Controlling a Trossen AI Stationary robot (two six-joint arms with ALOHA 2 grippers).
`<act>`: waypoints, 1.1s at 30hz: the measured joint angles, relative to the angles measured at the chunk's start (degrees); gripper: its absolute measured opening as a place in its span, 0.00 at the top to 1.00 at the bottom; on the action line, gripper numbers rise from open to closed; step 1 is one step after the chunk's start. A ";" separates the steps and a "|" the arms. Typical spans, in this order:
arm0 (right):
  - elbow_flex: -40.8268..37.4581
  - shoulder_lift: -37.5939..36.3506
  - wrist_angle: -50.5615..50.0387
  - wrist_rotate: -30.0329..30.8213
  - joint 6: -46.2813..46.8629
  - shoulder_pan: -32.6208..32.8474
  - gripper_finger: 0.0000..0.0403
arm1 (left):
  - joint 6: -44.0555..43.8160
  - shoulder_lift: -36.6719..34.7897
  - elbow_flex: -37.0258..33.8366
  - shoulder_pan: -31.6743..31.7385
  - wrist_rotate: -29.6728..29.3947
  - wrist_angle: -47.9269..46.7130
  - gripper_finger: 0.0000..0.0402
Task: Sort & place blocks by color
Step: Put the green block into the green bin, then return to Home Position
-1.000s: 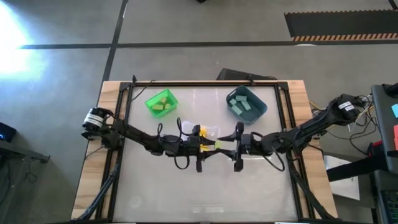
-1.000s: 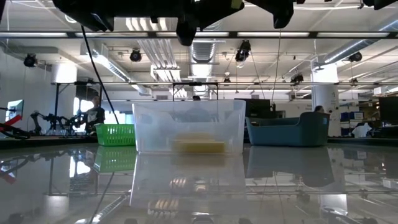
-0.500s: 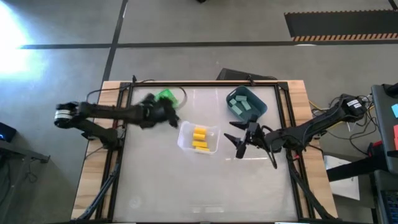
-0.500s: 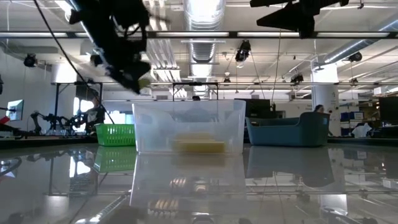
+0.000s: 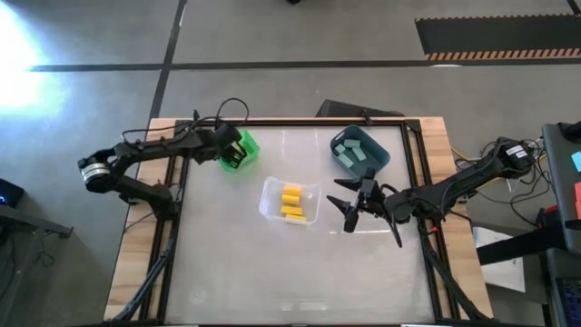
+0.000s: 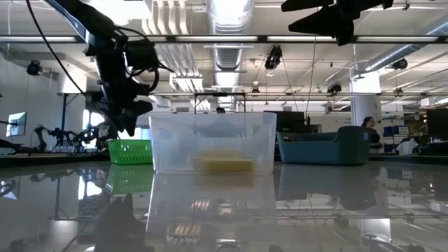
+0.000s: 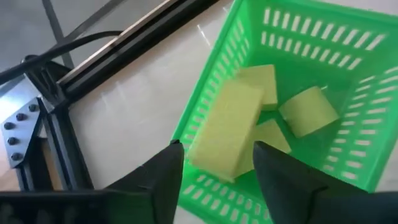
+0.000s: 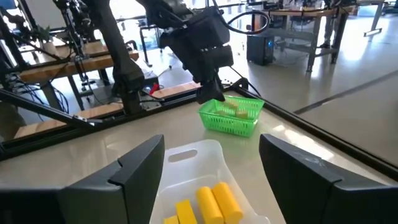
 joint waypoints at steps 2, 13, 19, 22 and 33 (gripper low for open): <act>0.00 0.00 -0.09 -0.01 0.01 0.00 0.38 | 0.03 0.05 0.15 -0.02 0.24 0.19 0.54; -0.43 0.59 -4.32 -0.66 -1.59 0.07 0.39 | -0.43 -3.46 0.10 -4.02 3.86 -0.15 0.52; -3.11 0.75 -3.87 -2.04 -6.23 0.31 0.43 | -0.11 -9.52 -0.11 -15.01 3.87 -0.09 0.52; -5.94 0.03 -0.82 -2.59 -9.73 0.28 0.45 | 2.85 -13.11 -0.21 -23.10 3.88 0.27 0.52; -18.33 -13.71 9.47 -8.01 -18.08 0.00 0.52 | 13.59 -30.62 -13.08 -45.66 4.22 20.52 0.59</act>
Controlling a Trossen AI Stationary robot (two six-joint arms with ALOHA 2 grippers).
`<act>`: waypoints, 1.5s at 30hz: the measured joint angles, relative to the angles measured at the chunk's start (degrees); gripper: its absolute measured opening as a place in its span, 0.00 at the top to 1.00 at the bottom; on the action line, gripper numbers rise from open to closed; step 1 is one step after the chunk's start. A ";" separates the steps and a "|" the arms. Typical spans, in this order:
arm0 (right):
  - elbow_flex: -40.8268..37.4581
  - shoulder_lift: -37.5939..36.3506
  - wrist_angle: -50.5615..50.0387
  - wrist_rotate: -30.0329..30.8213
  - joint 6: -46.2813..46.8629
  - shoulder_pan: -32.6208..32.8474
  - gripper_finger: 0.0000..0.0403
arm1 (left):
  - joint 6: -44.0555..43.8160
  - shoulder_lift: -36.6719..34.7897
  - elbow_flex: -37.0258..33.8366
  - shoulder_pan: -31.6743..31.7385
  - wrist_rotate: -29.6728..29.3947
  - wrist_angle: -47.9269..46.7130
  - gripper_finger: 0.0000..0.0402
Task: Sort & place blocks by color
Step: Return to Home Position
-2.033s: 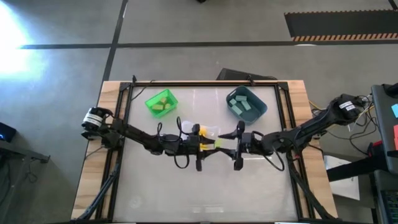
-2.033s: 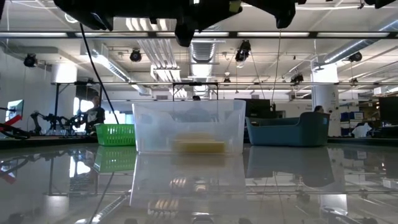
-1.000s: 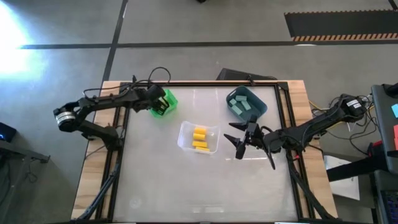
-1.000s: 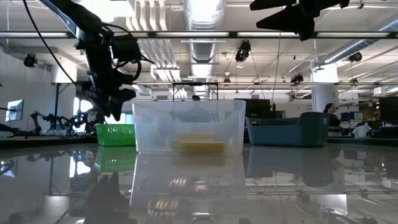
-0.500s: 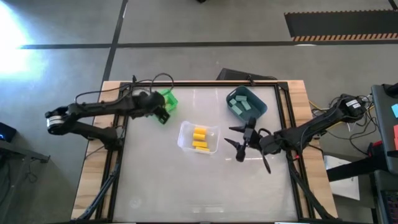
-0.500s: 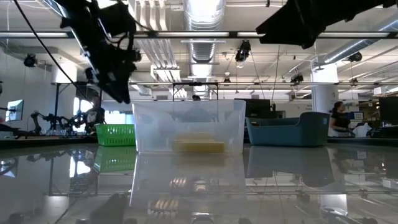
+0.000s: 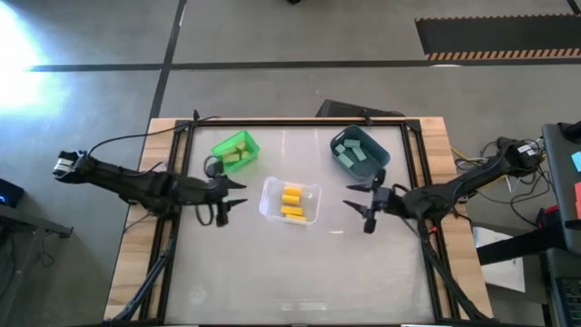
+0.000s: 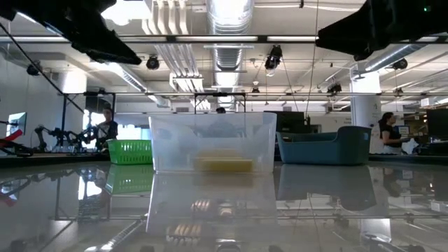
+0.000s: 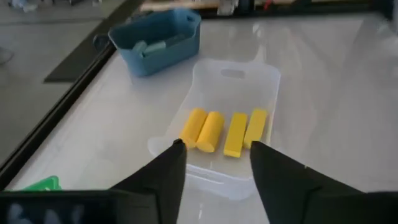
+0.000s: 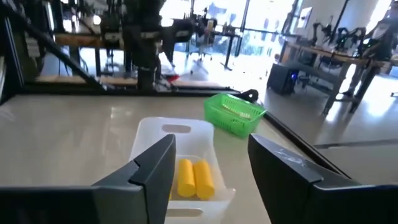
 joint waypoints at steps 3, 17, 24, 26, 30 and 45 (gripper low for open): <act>-3.32 -5.77 0.16 0.01 0.03 -0.11 0.54 | -0.02 -5.60 -4.69 -0.57 0.30 3.24 0.66; -12.91 -22.77 0.26 0.04 -3.23 -0.11 0.67 | 1.99 -27.10 -17.06 -0.53 5.86 7.47 0.99; -17.21 -26.36 9.01 -0.19 -10.77 -0.11 0.73 | 5.85 -37.51 -22.59 -0.51 5.84 9.88 1.00; -17.19 -27.39 8.15 -1.50 -12.03 -0.13 0.75 | 6.87 -40.06 -24.05 -0.51 5.84 9.19 1.00; -17.19 -29.53 8.28 -2.54 -15.59 -0.12 0.78 | 7.91 -43.98 -26.28 -0.51 5.86 9.85 1.00; -17.24 -46.30 -7.02 -3.99 -19.81 -0.13 0.85 | 8.49 -43.47 -29.58 -0.52 5.26 13.17 1.00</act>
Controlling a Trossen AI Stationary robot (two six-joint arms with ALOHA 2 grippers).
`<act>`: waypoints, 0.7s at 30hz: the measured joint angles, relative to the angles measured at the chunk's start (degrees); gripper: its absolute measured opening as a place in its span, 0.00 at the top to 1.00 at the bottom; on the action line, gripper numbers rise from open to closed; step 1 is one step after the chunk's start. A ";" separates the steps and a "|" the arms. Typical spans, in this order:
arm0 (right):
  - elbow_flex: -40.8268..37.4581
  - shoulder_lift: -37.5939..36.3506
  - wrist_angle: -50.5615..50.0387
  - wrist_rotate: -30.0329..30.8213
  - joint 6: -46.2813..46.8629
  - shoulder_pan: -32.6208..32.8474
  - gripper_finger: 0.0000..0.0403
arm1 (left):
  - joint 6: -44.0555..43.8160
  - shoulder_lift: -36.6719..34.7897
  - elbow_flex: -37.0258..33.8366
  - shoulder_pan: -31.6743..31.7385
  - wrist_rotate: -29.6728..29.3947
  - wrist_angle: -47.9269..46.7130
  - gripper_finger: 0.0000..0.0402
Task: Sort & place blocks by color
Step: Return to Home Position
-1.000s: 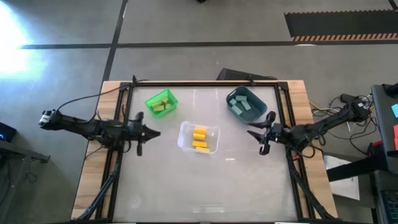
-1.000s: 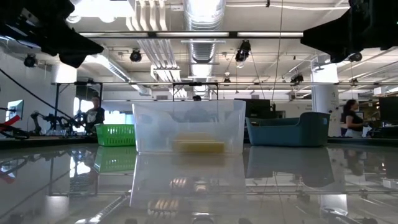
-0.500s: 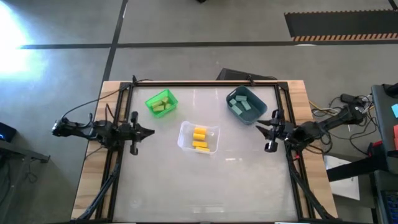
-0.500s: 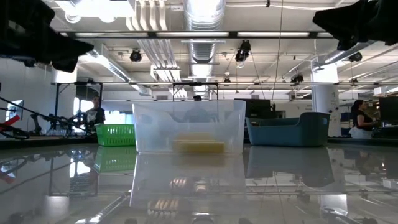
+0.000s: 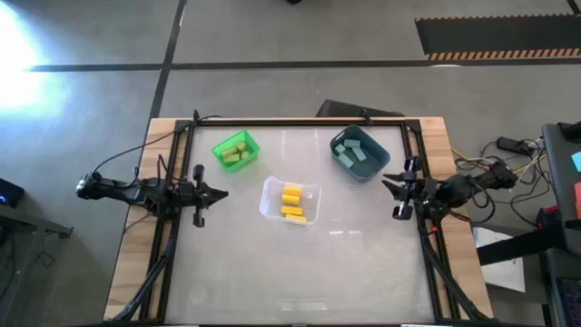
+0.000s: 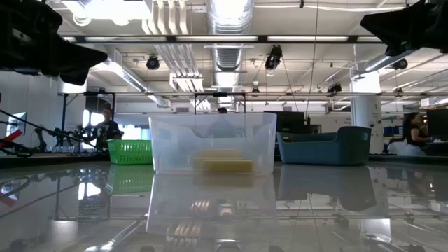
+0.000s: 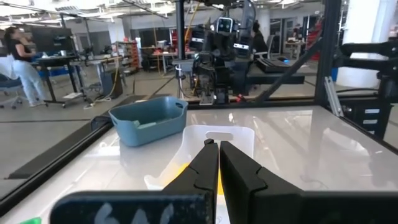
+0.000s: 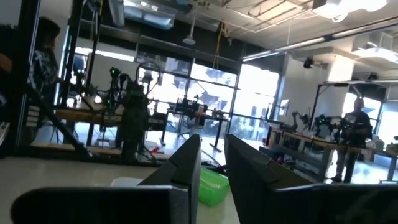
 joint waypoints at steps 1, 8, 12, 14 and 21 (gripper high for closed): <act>0.00 0.08 -0.75 -0.14 -0.16 0.02 0.85 | 0.03 -0.05 0.00 0.01 -0.13 -0.02 1.00; -0.02 0.14 -2.16 -1.06 1.47 0.00 0.85 | 0.03 0.47 0.00 0.01 -0.69 0.00 1.00; -0.02 1.26 -4.64 2.76 4.26 0.00 0.85 | 0.03 1.41 0.00 -0.01 -0.69 -0.04 1.00; -0.02 1.84 -5.63 3.10 4.70 0.00 0.85 | 0.03 1.82 0.00 -0.01 -0.69 -0.04 1.00; -0.02 3.79 -6.95 2.99 7.39 0.00 0.84 | 0.03 3.15 0.00 -0.01 -0.69 -0.11 1.00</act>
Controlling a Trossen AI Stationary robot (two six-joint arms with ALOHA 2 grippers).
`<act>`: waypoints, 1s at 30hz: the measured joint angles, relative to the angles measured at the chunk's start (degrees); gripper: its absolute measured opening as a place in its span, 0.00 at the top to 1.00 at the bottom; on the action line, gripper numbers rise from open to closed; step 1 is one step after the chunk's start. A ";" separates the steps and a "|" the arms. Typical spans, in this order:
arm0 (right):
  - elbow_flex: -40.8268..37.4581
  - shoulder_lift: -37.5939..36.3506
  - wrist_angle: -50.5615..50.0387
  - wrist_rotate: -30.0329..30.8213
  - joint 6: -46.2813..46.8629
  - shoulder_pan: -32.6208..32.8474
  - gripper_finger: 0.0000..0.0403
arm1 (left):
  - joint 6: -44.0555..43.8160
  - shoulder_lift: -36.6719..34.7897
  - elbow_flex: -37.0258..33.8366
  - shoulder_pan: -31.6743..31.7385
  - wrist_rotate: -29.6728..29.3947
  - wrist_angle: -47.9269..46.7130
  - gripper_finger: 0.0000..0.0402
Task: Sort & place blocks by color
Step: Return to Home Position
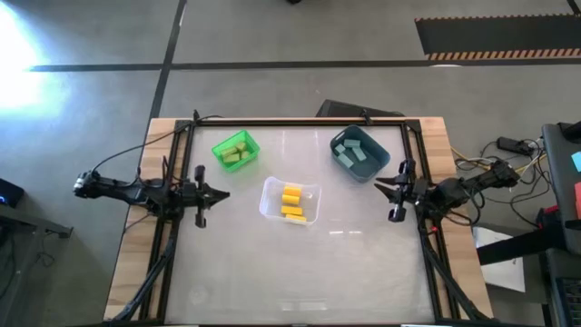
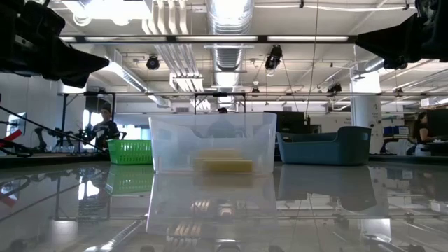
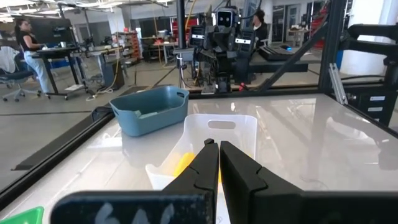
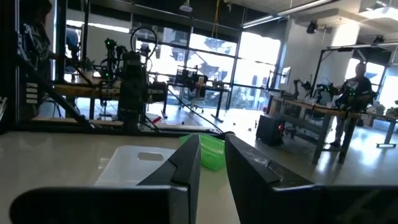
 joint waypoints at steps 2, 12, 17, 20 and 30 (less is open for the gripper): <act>0.00 0.34 0.02 -0.02 0.02 0.00 0.83 | 0.00 0.28 0.00 0.00 0.00 0.00 1.00; -0.02 0.81 0.10 0.00 0.02 0.00 0.81 | 0.00 1.39 0.00 0.00 0.00 -0.04 1.00; -0.02 0.81 0.13 0.00 0.01 0.00 0.82 | 0.00 1.82 0.00 0.00 0.00 -0.04 1.00; -0.02 0.81 0.15 0.00 0.02 0.00 0.83 | -0.01 2.09 0.00 0.00 0.00 -0.06 1.00; -0.02 0.81 0.11 0.00 0.01 0.00 0.80 | -0.01 2.53 -0.02 0.00 0.00 -0.05 1.00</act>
